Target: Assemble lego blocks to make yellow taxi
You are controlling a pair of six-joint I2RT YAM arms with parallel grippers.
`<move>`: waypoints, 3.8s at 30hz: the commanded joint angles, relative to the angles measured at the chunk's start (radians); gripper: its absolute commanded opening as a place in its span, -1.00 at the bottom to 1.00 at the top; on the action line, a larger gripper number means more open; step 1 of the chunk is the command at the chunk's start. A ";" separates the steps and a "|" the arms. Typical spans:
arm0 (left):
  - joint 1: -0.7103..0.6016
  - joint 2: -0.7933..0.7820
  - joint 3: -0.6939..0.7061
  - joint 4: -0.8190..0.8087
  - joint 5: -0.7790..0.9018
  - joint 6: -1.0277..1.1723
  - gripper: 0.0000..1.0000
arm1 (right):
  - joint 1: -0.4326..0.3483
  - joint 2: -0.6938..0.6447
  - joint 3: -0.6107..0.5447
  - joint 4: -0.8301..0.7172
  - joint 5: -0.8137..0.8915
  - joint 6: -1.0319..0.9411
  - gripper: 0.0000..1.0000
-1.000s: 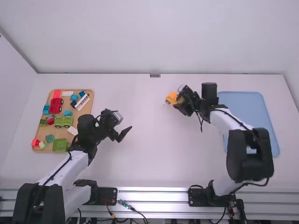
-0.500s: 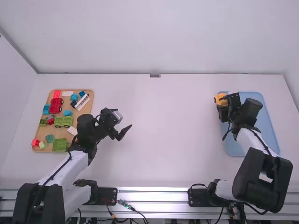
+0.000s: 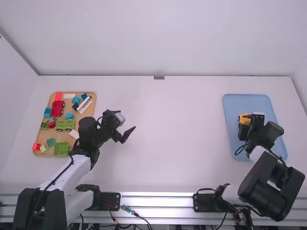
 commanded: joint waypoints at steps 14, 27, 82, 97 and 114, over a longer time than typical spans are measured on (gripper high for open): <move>-0.005 0.002 -0.002 -0.003 0.011 -0.029 0.98 | -0.041 0.190 0.000 0.048 0.002 -0.017 -0.47; -0.008 0.002 -0.002 -0.008 0.011 -0.029 0.98 | -0.043 0.183 0.000 0.036 0.029 0.002 0.97; 0.005 -0.295 -0.168 -0.350 -0.628 -0.418 0.39 | 0.606 -0.854 -0.313 -0.398 0.357 0.399 0.36; 0.005 -0.640 -0.348 -0.514 -0.628 -0.418 -0.30 | 0.606 -1.195 -0.511 -0.398 0.357 0.399 -0.33; 0.005 -0.946 -0.348 -0.514 -0.628 -0.418 -0.91 | 0.606 -1.461 -0.511 -0.398 0.357 0.399 -0.86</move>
